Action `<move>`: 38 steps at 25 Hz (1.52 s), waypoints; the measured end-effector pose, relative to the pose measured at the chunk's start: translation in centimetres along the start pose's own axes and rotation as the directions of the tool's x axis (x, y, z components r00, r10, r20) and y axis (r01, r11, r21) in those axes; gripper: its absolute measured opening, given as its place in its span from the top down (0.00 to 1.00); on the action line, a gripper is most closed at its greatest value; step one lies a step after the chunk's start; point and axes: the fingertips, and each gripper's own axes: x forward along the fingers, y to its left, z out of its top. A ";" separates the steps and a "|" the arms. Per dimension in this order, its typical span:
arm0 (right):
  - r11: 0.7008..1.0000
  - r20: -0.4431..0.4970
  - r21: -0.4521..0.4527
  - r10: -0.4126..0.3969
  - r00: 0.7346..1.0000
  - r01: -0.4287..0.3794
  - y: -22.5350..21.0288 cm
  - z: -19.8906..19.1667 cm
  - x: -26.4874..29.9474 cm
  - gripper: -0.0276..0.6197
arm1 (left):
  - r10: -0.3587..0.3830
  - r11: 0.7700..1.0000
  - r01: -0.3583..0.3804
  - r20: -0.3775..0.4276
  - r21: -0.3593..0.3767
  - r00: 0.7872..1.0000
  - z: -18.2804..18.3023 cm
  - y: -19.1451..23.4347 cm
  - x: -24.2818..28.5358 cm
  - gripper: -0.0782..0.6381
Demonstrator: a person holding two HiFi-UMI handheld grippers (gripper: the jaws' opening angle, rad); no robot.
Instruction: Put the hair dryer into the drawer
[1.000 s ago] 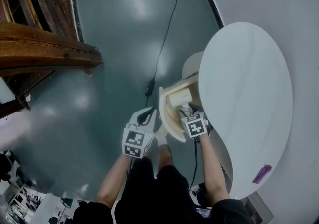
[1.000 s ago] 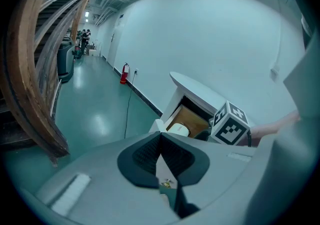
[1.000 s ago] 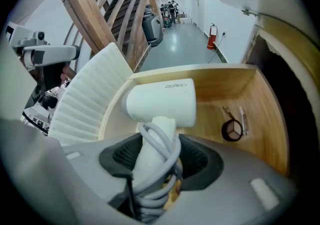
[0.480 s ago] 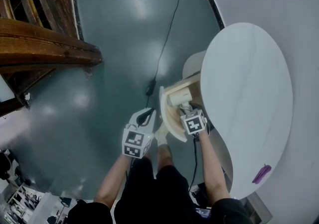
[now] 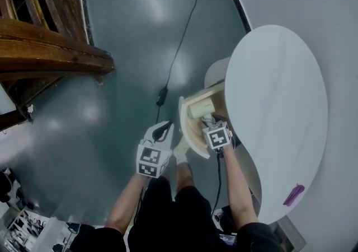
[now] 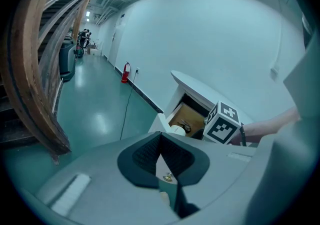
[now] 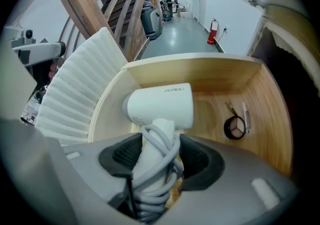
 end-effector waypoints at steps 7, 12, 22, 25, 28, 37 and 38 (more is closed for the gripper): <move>0.999 0.035 -0.047 -0.025 0.999 0.026 -0.1 0.4 -0.8 0.60 | -0.007 1.000 0.007 0.000 0.001 1.000 0.0 -0.8 -0.3 0.88; 0.998 0.044 -0.047 -0.039 0.998 0.041 0.0 0.5 -1.4 0.60 | -0.014 1.000 0.014 0.007 0.009 1.000 0.3 -1.1 -0.7 0.88; 0.998 0.065 -0.058 -0.010 0.998 0.013 1.3 0.8 -4.2 0.60 | -0.015 0.999 0.014 0.023 0.046 1.000 1.9 -2.1 -2.4 0.88; 0.999 0.089 -0.041 -0.006 0.996 0.010 1.8 1.1 -5.7 0.61 | -0.019 0.998 0.017 0.035 0.057 0.999 2.6 -2.8 -3.2 0.88; 1.000 0.122 -0.015 0.006 0.993 -0.004 2.4 1.6 -7.2 0.62 | -0.018 0.997 0.015 0.044 0.072 0.999 3.4 -3.5 -4.0 0.88; 0.997 0.269 0.072 -0.029 0.963 0.010 3.6 2.4 -13.4 0.80 | -0.012 0.992 0.002 0.083 0.127 0.997 6.6 -5.8 -7.3 0.88; 0.997 0.288 0.080 -0.039 0.957 0.016 3.6 2.5 -14.2 0.80 | -0.014 0.991 0.002 0.088 0.133 0.996 6.9 -6.0 -7.6 0.88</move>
